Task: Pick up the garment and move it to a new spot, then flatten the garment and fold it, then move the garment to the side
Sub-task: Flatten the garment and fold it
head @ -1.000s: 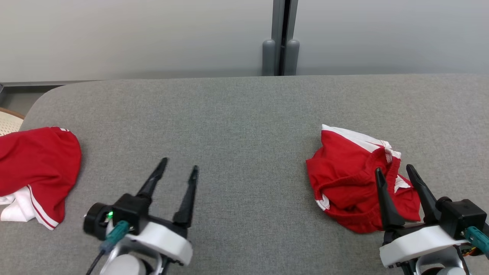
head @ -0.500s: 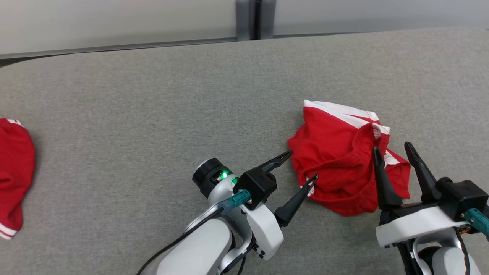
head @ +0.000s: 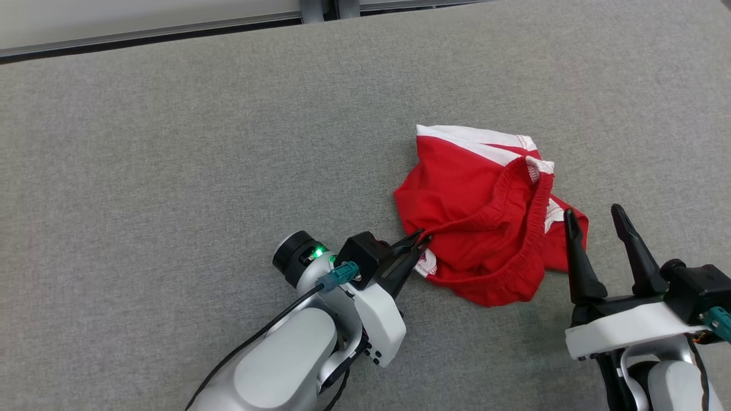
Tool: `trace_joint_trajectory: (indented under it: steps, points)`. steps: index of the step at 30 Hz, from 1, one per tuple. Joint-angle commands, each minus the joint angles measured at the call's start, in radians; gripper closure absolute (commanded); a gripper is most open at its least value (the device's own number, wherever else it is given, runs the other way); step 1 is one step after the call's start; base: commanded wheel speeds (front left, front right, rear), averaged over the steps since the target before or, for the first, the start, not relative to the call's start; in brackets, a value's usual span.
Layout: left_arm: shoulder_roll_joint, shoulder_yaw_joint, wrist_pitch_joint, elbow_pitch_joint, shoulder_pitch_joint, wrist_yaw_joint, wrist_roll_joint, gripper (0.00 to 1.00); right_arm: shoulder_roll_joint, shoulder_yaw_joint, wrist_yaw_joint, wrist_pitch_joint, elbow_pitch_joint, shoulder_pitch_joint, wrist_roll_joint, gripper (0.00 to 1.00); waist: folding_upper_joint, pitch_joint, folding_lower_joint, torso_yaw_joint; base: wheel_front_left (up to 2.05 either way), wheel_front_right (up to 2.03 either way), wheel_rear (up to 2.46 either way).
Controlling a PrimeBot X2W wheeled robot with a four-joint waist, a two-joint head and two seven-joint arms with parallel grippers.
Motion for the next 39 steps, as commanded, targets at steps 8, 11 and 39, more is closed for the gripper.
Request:
trace_joint_trajectory:
  steps: [8, 11, 39]
  points:
    - [0.091, 0.052, -0.06, -0.112, 0.089, 0.053, -0.029, 1.0, -0.001, -0.019, 0.0, -0.004, 0.013, -0.002, 0.01, 0.0, 0.0, -0.019, 0.0, 0.058, 0.0, 0.0, 0.0]
    - [0.151, 0.077, -0.05, -0.177, 0.147, 0.081, -0.044, 1.0, -0.002, -0.024, 0.0, 0.001, 0.014, 0.0, 0.013, 0.0, 0.0, -0.024, 0.0, 0.077, 0.0, 0.0, 0.0]
    - [0.248, 0.483, -0.125, -0.408, 0.443, 0.261, -0.078, 0.0, -0.001, -0.03, 0.0, 0.072, -0.038, 0.072, -0.043, 0.0, 0.0, -0.175, 0.0, 0.141, 0.0, 0.0, 0.0]
